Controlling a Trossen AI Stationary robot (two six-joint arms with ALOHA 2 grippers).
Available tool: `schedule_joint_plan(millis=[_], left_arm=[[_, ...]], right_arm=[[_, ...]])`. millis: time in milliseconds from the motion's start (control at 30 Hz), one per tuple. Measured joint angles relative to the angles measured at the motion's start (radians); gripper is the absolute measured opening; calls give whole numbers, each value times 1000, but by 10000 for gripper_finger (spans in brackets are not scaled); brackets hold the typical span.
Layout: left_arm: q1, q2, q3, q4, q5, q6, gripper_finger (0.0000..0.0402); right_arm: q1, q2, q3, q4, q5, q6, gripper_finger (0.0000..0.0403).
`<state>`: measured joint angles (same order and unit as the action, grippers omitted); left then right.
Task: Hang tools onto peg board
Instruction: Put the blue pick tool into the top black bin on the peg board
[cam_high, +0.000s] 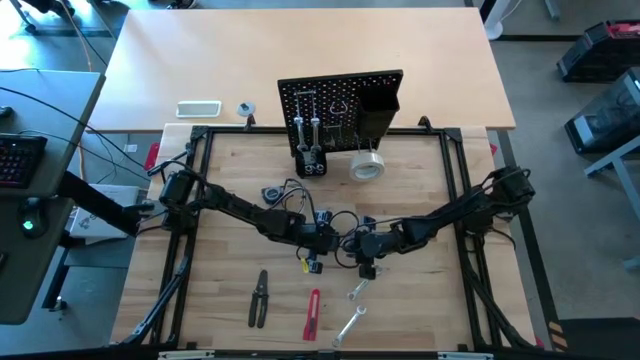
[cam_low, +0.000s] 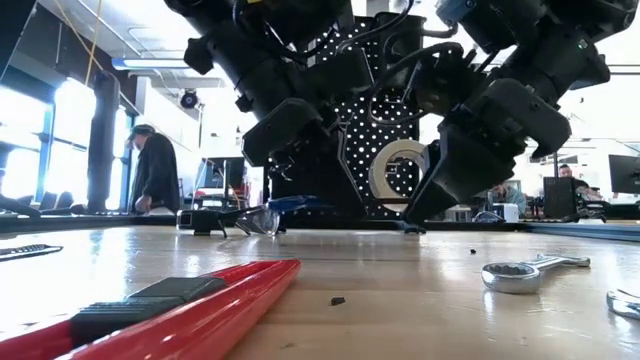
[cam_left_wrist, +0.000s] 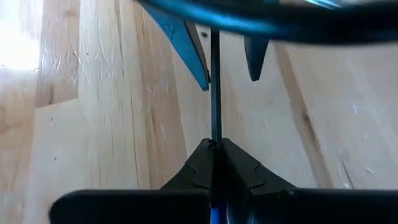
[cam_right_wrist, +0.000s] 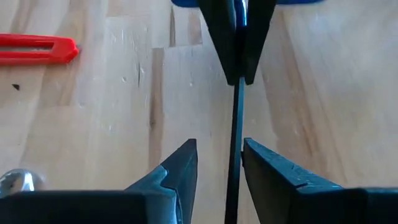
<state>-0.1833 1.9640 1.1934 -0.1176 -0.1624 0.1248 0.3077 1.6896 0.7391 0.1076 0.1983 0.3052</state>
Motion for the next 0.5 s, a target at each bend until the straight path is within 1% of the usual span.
schedule_joint_plan(millis=[167,300,500], left_arm=[[0,0,0,1,7,2,1],[0,0,0,1,8,10,1],[2,0,11,-3,8,18,1]], right_arm=[[1,-3,0,3,-30,35,122],[1,-3,0,8,-47,30,122],[0,-3,0,9,-47,35,122]])
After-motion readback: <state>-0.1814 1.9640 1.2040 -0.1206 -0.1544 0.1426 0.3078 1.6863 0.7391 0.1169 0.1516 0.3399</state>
